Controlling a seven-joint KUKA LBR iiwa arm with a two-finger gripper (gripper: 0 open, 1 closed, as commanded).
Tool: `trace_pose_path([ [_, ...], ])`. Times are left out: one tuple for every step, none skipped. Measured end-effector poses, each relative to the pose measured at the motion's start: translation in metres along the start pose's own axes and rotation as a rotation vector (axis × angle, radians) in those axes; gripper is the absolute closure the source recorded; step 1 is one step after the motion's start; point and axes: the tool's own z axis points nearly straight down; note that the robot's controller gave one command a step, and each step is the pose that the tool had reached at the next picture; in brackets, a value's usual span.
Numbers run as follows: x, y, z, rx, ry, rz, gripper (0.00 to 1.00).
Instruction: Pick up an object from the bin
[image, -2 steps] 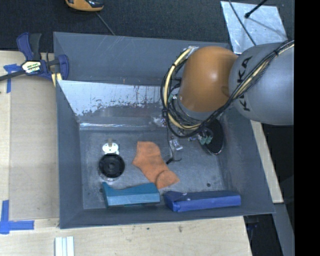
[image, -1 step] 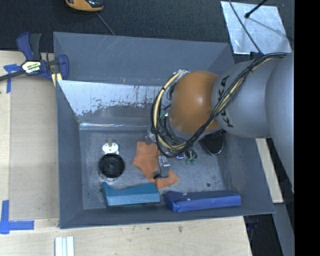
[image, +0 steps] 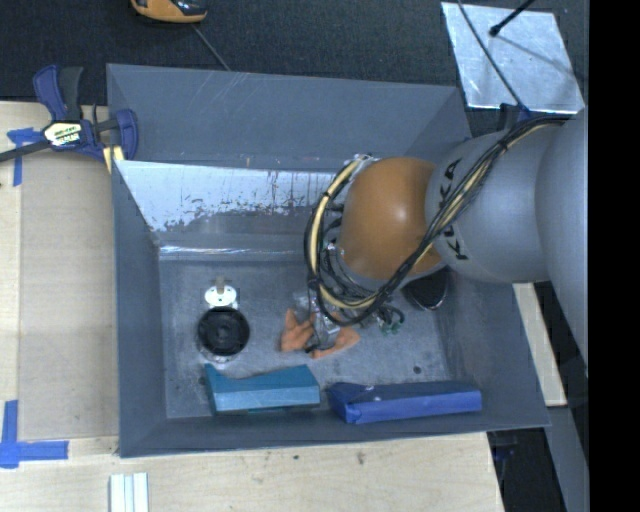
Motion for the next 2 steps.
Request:
trace_pose_path([
  [0.000, -0.003, -0.008, 0.000, 0.000, -0.069, 1.00],
  [-0.003, -0.016, -0.137, -0.001, 0.002, -0.065, 1.00],
])
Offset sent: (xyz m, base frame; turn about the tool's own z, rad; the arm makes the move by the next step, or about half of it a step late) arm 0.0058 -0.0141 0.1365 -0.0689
